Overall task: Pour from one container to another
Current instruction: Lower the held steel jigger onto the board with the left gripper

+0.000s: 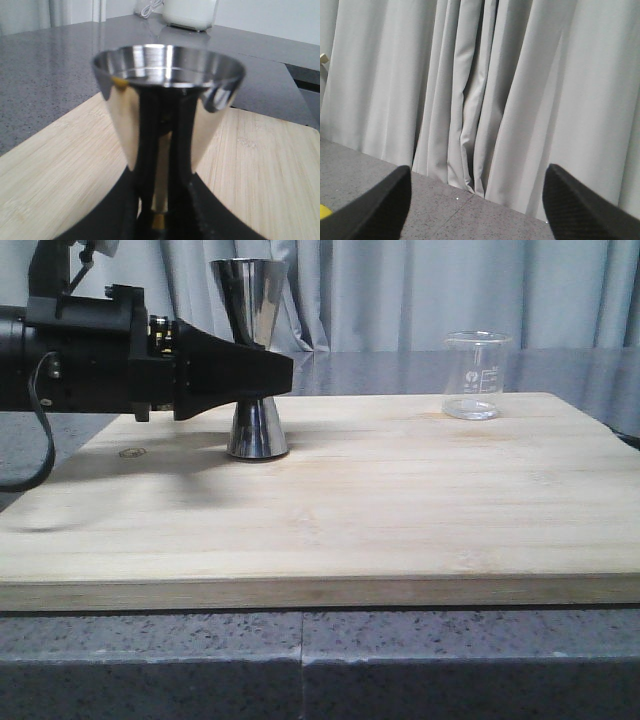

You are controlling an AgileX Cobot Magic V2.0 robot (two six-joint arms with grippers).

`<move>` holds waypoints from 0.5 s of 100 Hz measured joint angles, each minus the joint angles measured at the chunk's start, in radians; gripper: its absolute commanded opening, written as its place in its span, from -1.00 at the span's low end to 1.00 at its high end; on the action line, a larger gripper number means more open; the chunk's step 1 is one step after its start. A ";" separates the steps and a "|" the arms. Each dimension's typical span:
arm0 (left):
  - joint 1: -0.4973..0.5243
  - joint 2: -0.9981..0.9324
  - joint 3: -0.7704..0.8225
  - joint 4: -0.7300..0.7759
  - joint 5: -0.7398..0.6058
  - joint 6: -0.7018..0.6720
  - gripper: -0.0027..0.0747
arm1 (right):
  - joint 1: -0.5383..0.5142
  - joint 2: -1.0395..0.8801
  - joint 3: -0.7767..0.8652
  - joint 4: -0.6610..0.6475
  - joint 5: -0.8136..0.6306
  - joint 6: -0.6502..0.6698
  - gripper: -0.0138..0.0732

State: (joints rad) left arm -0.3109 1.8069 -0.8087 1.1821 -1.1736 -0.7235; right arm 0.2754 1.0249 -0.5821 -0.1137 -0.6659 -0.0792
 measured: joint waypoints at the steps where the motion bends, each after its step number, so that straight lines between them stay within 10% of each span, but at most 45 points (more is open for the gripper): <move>1: 0.000 0.000 0.000 0.000 0.000 0.000 -0.98 | 0.000 0.000 0.000 0.000 0.000 0.000 0.40; 50: 0.000 0.002 0.000 -0.002 -0.004 0.006 -0.98 | 0.000 0.000 0.000 0.000 0.000 0.000 0.40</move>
State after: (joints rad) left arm -0.3109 1.8087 -0.8087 1.1804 -1.1773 -0.7177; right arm 0.2754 1.0249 -0.5821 -0.1137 -0.6659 -0.0792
